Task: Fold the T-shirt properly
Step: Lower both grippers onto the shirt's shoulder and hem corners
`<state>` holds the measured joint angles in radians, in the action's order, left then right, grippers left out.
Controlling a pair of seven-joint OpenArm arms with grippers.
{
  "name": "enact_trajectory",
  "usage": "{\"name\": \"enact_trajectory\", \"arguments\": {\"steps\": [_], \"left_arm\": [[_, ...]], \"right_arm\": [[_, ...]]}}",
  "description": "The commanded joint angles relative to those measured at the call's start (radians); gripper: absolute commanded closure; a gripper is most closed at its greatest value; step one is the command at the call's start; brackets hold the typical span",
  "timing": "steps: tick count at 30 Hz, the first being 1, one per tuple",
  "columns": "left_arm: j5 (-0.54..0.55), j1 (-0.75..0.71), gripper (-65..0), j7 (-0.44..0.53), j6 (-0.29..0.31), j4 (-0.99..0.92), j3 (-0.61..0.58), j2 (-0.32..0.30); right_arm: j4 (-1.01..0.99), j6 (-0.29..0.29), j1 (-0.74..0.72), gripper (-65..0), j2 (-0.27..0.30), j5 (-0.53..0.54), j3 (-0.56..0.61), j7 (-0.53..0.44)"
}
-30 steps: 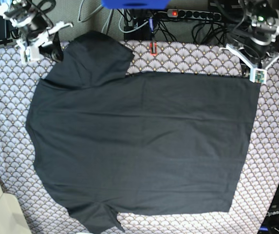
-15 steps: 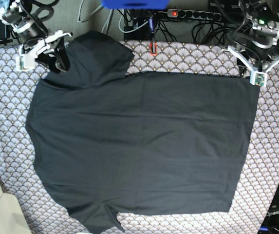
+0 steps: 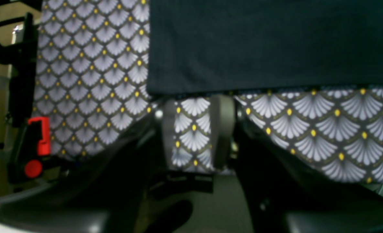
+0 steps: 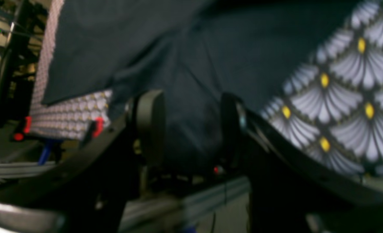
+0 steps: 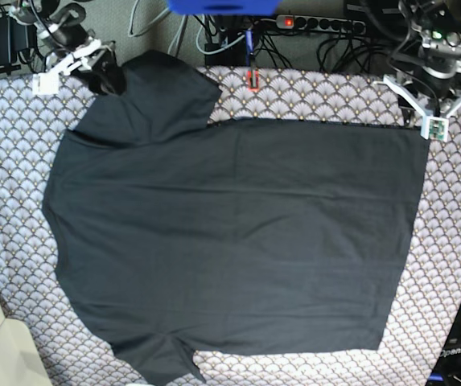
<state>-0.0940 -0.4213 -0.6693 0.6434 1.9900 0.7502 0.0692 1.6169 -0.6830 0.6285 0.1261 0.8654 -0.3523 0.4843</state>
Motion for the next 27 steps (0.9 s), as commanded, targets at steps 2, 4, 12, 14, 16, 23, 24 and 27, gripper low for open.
{"name": "enact_trajectory", "arguments": {"steps": [2,4,12,14,16,23,24,27], "left_arm": [[0.007,-0.001,-18.6,0.024,-0.004,0.021,0.002,-0.006],[0.006,-0.001,-18.6,0.024,-0.004,0.021,0.002,-0.006],[0.006,0.014,-18.6,0.019,-0.004,0.021,0.039,-0.006],[0.006,0.026,-18.6,0.015,-0.004,0.019,0.059,-0.006],[0.006,0.026,-18.6,0.015,-0.004,0.019,0.068,-0.006],[0.006,0.025,-18.6,0.015,-0.004,0.016,0.07,-0.006],[0.006,0.025,-18.6,0.015,-0.004,0.016,0.07,-0.006],[0.006,0.025,-18.6,0.015,-0.004,0.016,0.068,-0.006]], "right_arm": [[-0.017,-0.015,-0.014,-29.4,0.022,0.019,-0.004,0.003],[-0.046,-0.015,-0.032,-29.3,0.022,0.019,-0.004,0.011],[-0.094,-0.015,-0.051,-24.9,0.037,0.019,0.012,0.014],[-0.091,-0.015,-0.051,-21.5,0.042,0.019,0.029,0.014],[-0.086,-0.015,-0.051,-20.6,0.043,0.019,0.028,0.015],[-0.085,-0.015,-0.042,-23.9,0.066,0.019,0.023,0.014],[-0.085,-0.015,-0.042,-24.4,0.066,0.019,0.022,0.014],[-0.085,-0.015,-0.042,-24.8,0.068,0.019,0.022,0.011]]}}
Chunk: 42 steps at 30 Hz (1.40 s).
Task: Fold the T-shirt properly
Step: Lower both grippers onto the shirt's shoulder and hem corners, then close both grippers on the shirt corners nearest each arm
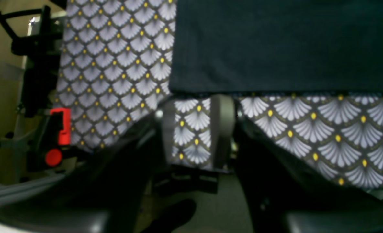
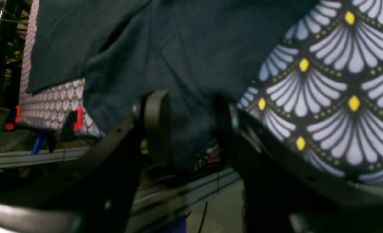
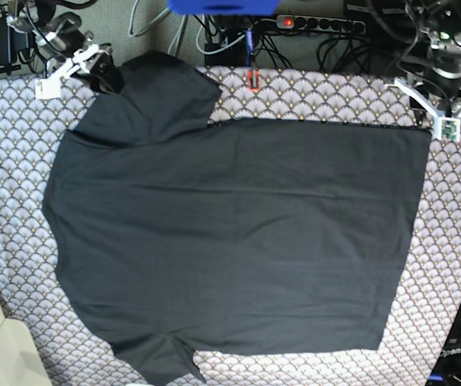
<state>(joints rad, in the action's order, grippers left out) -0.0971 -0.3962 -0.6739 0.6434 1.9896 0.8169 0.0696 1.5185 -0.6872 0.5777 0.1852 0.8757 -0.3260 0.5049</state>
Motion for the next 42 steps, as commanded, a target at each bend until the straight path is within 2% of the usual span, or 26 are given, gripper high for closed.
{"name": "enact_trajectory", "arguments": {"steps": [1,8,19,26,28,34,42], "left_arm": [[0.009,0.0,-18.6,0.019,-0.004,0.017,0.002,-0.006],[0.009,0.0,-18.6,0.019,-0.004,0.015,0.003,-0.006],[0.009,0.0,-18.7,0.019,-0.004,0.014,0.005,-0.006],[0.009,0.0,-18.7,0.019,-0.004,0.014,0.006,-0.006],[0.009,0.0,-18.7,0.019,-0.004,0.014,0.006,-0.006],[0.007,0.027,-19.0,0.018,-0.004,0.012,0.006,-0.006],[0.007,0.076,-19.1,0.018,-0.006,-0.029,0.008,-0.006]], "right_arm": [[0.014,-0.011,0.009,-24.8,0.009,0.009,-0.005,-0.012],[0.014,-0.011,0.011,-24.8,0.01,0.009,-0.065,-0.007],[0.006,-0.011,0.012,-24.5,0.006,-0.026,-0.035,-0.005],[0.006,-0.011,0.011,-23.5,-0.037,-0.091,-0.009,-0.005],[0.006,-0.011,0.009,-20.2,-0.039,-0.094,-0.009,-0.005],[0.006,-0.011,0.001,-1.0,-0.036,-0.095,-0.009,-0.005],[0.006,-0.011,0.001,0.0,-0.033,-0.1,-0.009,-0.004]]}}
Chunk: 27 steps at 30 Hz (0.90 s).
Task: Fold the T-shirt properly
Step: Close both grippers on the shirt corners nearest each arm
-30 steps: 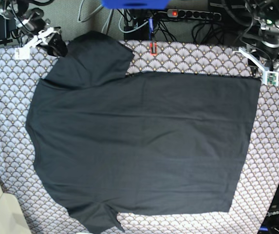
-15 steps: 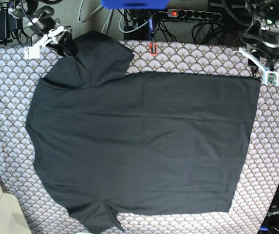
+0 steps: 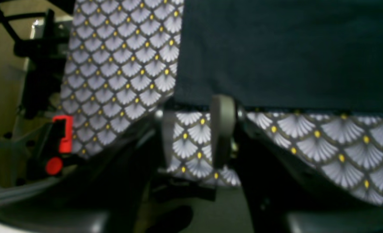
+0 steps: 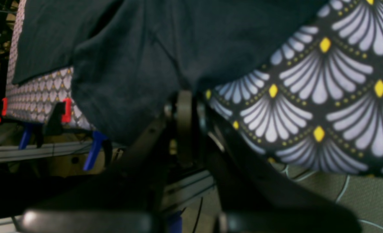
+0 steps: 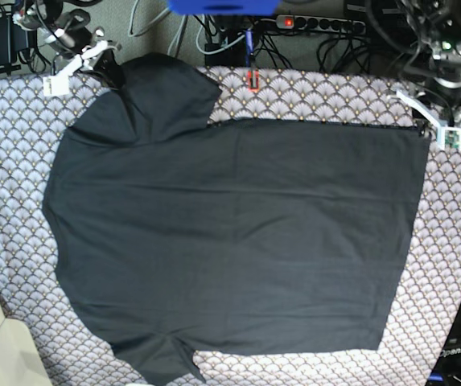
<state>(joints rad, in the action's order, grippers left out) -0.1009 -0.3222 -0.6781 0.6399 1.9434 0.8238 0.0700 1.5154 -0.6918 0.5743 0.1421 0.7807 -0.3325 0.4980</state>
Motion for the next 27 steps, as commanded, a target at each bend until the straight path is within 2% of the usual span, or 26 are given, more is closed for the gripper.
{"name": "enact_trajectory", "arguments": {"steps": [1,6,9,15,17,22,27], "left_arm": [[0.011,0.01,-19.1,0.022,-0.002,0.004,0.004,-0.006],[0.011,0.091,-19.1,0.024,-0.002,-0.12,0.068,-0.009],[0.011,0.131,-19.1,0.025,-0.002,-0.218,0.09,-0.046],[0.022,0.156,-19.2,0.036,-0.002,-0.322,0.093,-0.075],[0.023,0.166,-21.5,0.036,-0.002,-0.324,0.093,-0.072],[0.054,0.179,-32.4,0.036,-0.002,-0.319,0.093,-0.068],[0.125,0.177,-33.0,0.036,-0.004,-0.322,0.121,-0.072]], "right_arm": [[0.009,-0.006,0.003,0.0,0.012,-0.005,-0.003,0.003],[0.009,-0.006,0.003,0.0,0.012,-0.005,-0.003,0.003],[0.009,-0.006,0.003,0.0,0.014,-0.005,-0.003,0.003],[0.009,-0.006,0.003,0.0,0.032,-0.005,-0.003,0.003],[0.009,-0.006,0.003,0.0,0.035,-0.005,-0.003,0.003],[0.009,-0.006,0.003,0.0,0.035,-0.005,-0.001,0.003],[0.009,-0.006,0.003,0.0,0.046,-0.005,-0.001,0.003]]}}
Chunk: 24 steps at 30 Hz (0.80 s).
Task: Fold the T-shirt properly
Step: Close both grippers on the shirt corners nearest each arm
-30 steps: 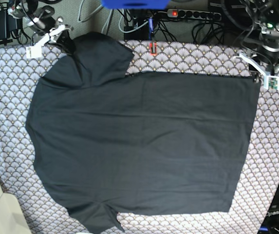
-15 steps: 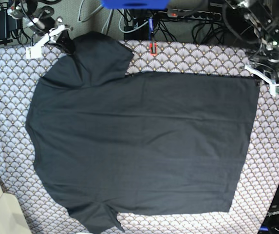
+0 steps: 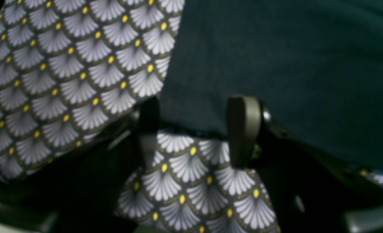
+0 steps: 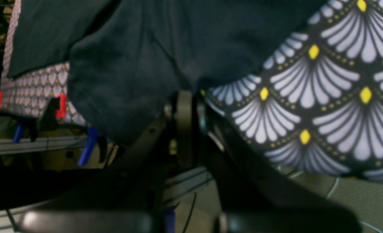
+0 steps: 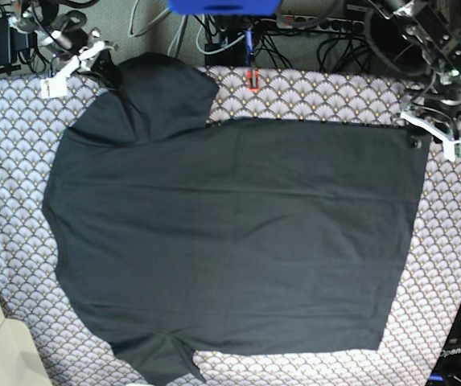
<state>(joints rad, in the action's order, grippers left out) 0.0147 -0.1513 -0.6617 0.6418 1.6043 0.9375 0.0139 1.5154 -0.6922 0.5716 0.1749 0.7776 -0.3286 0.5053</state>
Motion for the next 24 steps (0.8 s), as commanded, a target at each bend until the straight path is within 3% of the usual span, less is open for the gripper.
{"name": "enact_trajectory", "arguments": {"steps": [1,6,24], "left_arm": [[0.009,0.011,-33.0,0.02,-0.006,0.015,0.027,-0.013],[0.006,0.045,-33.0,0.012,-0.006,0.008,0.09,-0.013],[0.012,0.074,-32.8,0.018,-0.004,-0.138,0.085,-0.019]], "right_arm": [[0.009,-0.006,0.006,0.0,0.015,-0.002,-0.005,-0.004],[0.007,-0.006,0.006,0.0,0.016,-0.002,-0.005,-0.004],[0.007,-0.006,0.005,0.0,0.03,-0.002,-0.005,0.023]]}}
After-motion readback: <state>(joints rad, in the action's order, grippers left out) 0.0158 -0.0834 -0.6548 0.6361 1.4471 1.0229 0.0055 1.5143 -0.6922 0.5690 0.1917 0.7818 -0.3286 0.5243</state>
